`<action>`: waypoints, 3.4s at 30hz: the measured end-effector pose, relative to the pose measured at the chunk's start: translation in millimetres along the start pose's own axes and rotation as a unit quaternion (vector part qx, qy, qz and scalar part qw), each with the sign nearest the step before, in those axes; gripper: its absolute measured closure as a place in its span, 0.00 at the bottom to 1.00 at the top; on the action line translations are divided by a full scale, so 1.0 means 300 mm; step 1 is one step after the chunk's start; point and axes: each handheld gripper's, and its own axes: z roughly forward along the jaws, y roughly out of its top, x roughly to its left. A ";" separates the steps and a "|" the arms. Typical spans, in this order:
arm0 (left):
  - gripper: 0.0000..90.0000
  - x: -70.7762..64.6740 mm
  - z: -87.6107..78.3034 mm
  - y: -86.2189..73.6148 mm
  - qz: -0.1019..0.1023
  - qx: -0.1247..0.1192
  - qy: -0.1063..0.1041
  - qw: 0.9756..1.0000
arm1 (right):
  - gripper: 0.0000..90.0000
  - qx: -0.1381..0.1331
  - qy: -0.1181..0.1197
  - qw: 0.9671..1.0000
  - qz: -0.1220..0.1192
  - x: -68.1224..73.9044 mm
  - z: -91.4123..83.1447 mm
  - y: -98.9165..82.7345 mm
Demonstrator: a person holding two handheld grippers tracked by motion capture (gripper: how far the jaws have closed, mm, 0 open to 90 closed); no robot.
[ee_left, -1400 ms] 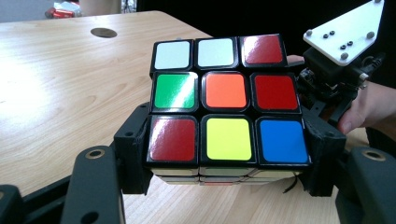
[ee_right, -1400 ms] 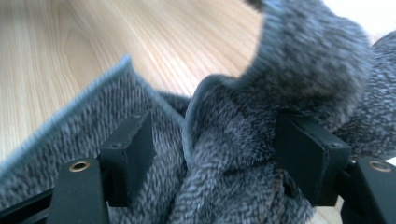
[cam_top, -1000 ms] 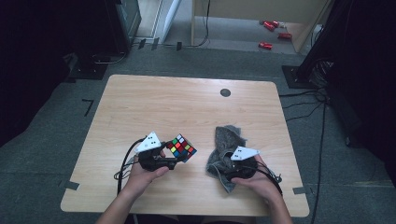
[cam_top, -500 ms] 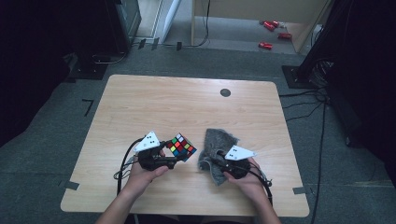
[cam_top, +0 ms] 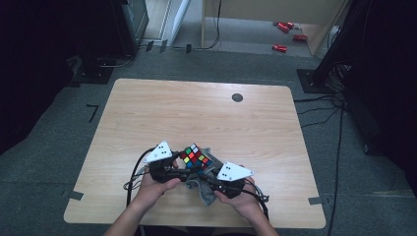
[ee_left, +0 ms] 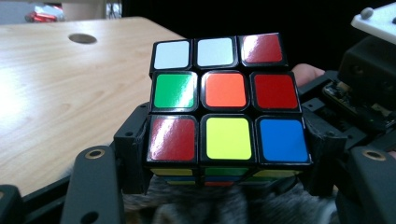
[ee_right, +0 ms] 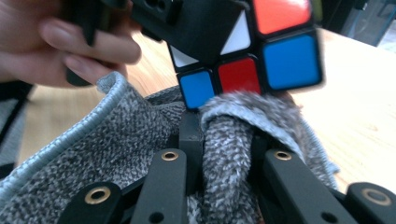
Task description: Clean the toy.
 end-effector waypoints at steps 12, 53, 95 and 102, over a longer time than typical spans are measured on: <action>0.38 -0.004 -0.009 0.013 0.002 0.000 -0.002 1.000 | 0.85 -0.018 -0.004 0.999 -0.032 0.003 -0.005 0.002; 0.38 0.006 0.004 -0.020 -0.052 -0.048 0.042 0.997 | 0.84 -0.089 0.017 0.991 0.101 0.076 0.068 0.010; 0.38 0.091 0.039 -0.054 -0.006 0.052 0.157 0.986 | 0.80 0.016 -0.327 0.939 0.105 -0.300 -0.234 -0.138; 0.38 0.106 0.075 -0.080 0.014 0.097 0.177 0.979 | 0.79 0.059 -0.320 0.938 0.120 -0.320 -0.206 -0.182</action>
